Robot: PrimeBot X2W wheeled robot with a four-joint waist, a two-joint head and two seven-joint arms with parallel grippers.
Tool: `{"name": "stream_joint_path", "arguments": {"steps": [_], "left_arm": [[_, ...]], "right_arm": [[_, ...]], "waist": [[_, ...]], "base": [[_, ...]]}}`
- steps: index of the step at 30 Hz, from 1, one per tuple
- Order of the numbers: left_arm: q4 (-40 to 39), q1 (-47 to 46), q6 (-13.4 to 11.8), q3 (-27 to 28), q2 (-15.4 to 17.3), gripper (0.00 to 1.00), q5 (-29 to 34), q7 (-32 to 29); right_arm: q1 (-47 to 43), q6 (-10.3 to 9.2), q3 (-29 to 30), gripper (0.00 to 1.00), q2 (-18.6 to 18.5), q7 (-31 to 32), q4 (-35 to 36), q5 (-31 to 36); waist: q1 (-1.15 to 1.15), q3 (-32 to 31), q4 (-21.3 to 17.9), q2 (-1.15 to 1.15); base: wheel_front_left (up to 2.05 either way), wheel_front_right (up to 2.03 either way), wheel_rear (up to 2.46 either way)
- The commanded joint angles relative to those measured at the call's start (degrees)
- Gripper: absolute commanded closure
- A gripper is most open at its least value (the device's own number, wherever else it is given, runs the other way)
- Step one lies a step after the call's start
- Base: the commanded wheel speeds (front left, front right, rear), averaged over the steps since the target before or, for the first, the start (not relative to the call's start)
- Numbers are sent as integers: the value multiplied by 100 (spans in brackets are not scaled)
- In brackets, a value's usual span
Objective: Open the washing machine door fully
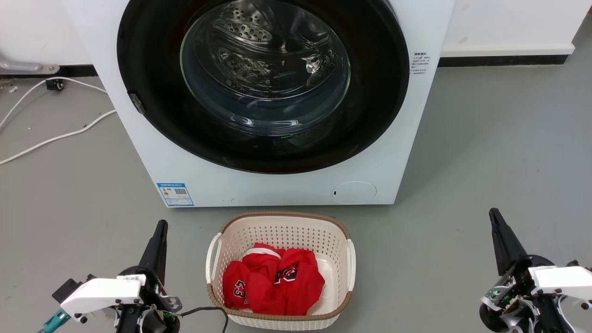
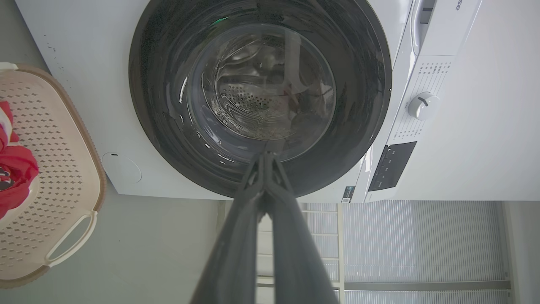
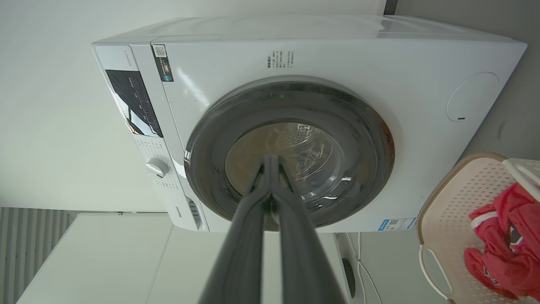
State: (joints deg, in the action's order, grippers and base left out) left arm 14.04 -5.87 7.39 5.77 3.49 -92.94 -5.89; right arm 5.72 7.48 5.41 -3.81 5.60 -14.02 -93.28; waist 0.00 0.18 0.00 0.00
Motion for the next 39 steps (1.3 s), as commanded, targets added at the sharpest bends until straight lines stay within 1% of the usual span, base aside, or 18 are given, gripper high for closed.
{"name": "stream_joint_path", "arguments": {"steps": [1, 21, 22, 24, 32, 39], "left_arm": [[8, -50, 19, 11, -6, 100, 23, -18], [8, -53, 19, 33, -18, 100, 45, -40], [17, 7, -1, 13, -18, 0, 7, -4], [107, 78, -7, 6, -38, 0, 2, 2], [-49, 105, -5, -95, -37, 0, 119, 198], [-332, 111, -3, -137, -24, 0, 460, 392]], "right_arm": [[81, 2, 12, 100, 14, 19, -6, 30], [84, 2, 40, 100, 33, 39, -7, 58], [-9, 1, 26, 0, 21, 25, -15, 14], [-87, 0, 17, 0, 32, 22, -105, 12], [-153, 0, -136, 0, 37, -181, 65, 87], [-193, 0, -222, 0, 42, -368, 267, 518]], "waist": [[0, 0, 0, 0], [0, 0, 0, 0], [0, 0, 0, 0], [0, 0, 0, 0], [0, 2, -2, 0], [0, 1, 10, 0]], "base": [[0, 0, 0], [0, 0, 0], [0, 0, 0], [0, 0, 0], [0, 0, 0], [0, 0, 0]]}}
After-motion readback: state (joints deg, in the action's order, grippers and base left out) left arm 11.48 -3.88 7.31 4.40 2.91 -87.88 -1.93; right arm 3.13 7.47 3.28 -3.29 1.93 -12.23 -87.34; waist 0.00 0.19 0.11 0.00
